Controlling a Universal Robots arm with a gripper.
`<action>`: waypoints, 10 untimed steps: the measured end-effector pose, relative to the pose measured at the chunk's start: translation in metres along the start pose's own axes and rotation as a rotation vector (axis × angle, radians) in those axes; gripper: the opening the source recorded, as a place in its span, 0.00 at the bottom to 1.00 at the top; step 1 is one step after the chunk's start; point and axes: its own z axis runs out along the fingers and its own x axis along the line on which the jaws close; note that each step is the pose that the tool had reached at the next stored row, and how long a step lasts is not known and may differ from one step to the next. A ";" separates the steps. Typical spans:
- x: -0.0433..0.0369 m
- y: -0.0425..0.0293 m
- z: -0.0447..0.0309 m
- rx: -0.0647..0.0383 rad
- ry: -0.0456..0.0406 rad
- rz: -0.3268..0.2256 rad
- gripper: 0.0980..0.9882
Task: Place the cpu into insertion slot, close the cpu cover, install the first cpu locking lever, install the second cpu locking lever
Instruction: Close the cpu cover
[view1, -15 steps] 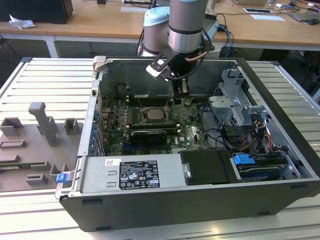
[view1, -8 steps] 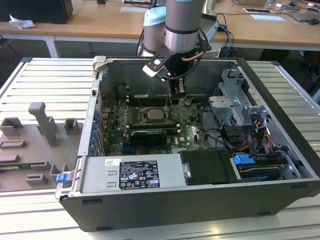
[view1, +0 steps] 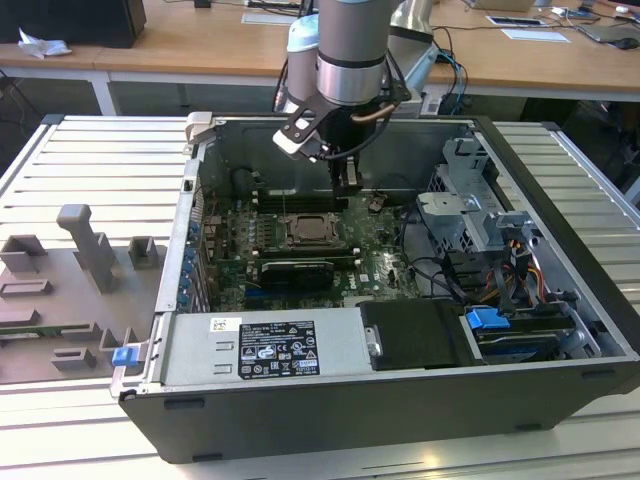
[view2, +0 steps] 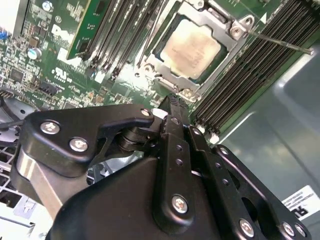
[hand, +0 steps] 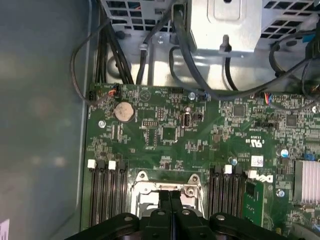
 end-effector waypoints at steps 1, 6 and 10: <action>0.0001 -0.0023 0.0015 0.000 -0.0002 0.000 0.01; 0.0004 -0.0081 0.0094 0.000 0.0000 -0.001 0.01; 0.0022 -0.0205 0.0099 0.000 -0.0002 -0.001 0.01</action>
